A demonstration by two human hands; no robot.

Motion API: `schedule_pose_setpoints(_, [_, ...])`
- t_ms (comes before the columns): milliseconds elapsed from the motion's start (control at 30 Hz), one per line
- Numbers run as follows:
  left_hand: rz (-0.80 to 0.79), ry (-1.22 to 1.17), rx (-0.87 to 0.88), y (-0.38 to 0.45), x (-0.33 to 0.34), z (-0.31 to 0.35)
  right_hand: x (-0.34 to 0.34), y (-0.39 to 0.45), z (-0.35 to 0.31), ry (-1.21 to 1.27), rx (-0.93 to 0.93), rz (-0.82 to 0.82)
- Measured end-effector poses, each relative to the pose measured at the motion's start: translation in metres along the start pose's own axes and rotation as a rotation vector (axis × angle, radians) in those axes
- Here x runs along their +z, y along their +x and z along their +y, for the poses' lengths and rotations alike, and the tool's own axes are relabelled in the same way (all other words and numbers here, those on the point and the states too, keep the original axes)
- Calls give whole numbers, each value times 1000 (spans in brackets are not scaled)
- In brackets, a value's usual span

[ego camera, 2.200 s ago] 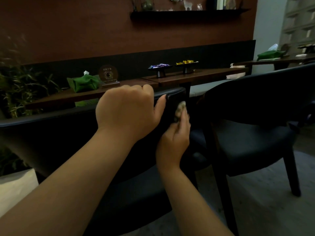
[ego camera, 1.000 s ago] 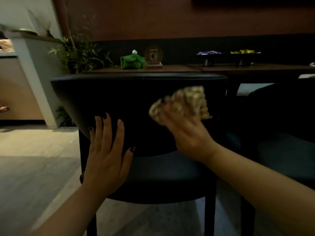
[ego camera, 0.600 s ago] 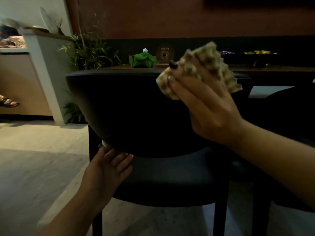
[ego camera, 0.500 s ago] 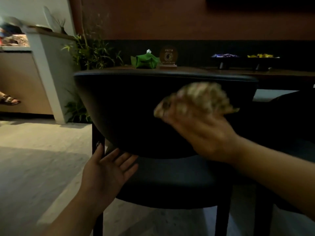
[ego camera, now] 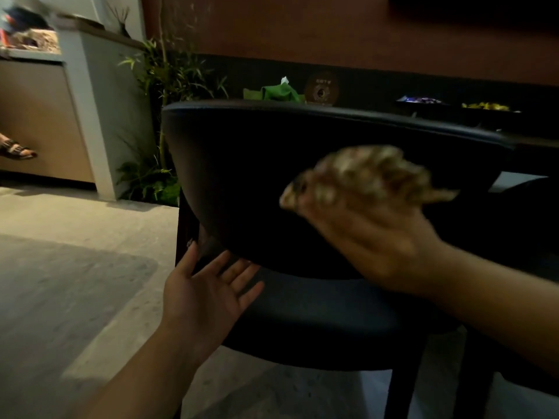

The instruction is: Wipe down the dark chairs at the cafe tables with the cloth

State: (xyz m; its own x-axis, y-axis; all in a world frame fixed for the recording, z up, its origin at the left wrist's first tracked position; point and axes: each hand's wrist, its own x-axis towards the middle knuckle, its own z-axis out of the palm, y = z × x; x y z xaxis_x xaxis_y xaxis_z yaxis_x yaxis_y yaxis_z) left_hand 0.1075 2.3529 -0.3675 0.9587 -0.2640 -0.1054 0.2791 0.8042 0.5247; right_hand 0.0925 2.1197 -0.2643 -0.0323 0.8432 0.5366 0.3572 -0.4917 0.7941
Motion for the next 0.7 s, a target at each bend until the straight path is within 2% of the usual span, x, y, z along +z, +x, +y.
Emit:
schedule_pose_setpoints(100, [-24, -52, 3, 1, 0, 1, 6, -26, -23, 44, -278, -319])
schedule_pose_setpoints(167, [-44, -58, -13, 1, -1, -1, 6, -29, -29, 18, -378, -447])
schedule_pose_setpoints(233, [-55, -56, -34, 4, -2, -3, 2, -20, -24, 67, -307, -377])
schedule_pose_setpoints(333, [-66, -74, -51, 6, -4, -4, -9, 16, 1, 75, -20, -118])
schedule_pose_setpoints(400, [-86, -76, -62, 5, -6, -2, -9, 32, 6, 19, 91, -30])
schedule_pose_setpoints(467, [-114, -72, -86, 5, -9, 2, -1, 27, -8, -36, 22, -79])
schedule_pose_setpoints(600, [-136, -143, -81, 5, -8, -2, 12, -3, -47, -53, -319, -487])
schedule_pose_setpoints(633, [-136, -154, -77, 5, -7, -4, 13, -4, -50, -58, -365, -534])
schedule_pose_setpoints(700, [-135, -164, -89, 8, -8, -4, 13, 6, -46, -16, -328, -476])
